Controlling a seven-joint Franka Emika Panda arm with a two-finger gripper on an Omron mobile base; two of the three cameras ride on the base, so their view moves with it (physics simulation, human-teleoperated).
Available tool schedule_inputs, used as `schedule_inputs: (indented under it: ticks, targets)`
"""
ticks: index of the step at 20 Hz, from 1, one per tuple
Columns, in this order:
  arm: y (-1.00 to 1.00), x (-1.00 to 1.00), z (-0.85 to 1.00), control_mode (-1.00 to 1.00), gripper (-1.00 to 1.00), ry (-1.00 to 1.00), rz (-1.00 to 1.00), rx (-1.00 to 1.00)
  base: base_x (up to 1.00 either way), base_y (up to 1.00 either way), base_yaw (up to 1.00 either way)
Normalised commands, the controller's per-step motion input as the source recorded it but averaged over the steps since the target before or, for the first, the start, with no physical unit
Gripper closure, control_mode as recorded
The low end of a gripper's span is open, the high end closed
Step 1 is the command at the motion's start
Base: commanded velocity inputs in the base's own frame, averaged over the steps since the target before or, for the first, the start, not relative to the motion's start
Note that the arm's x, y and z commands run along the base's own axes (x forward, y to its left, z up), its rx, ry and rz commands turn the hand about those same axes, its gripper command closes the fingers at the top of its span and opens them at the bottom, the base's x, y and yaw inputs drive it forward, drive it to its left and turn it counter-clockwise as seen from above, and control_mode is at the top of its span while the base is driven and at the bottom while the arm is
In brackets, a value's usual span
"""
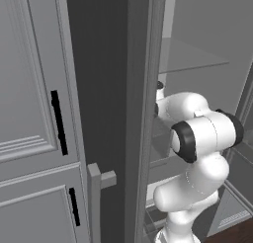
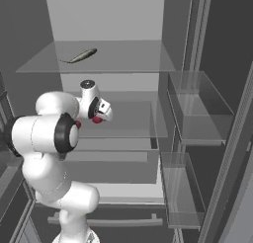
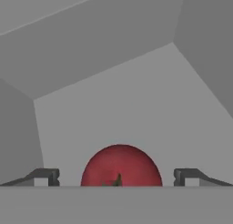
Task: Place one tomato and one fish in each tupperware on the nearby counter, to pack two identical lunches.
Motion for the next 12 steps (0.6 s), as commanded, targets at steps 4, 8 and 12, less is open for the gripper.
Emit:
schedule_inputs:
  ticks: [4,8,12]
  targets:
    - [0.0,0.0,-0.31,-1.0,-1.0,0.08,0.0,-0.07,0.0,0.0,0.0]
    - [0.13,0.05,-0.29,-1.0,1.0,0.07,0.0,-0.04,0.0,0.0,0.0]
    - [0.01,0.07,-0.09,-1.0,1.0,-0.02,0.0,0.0,0.0,0.0,0.0]
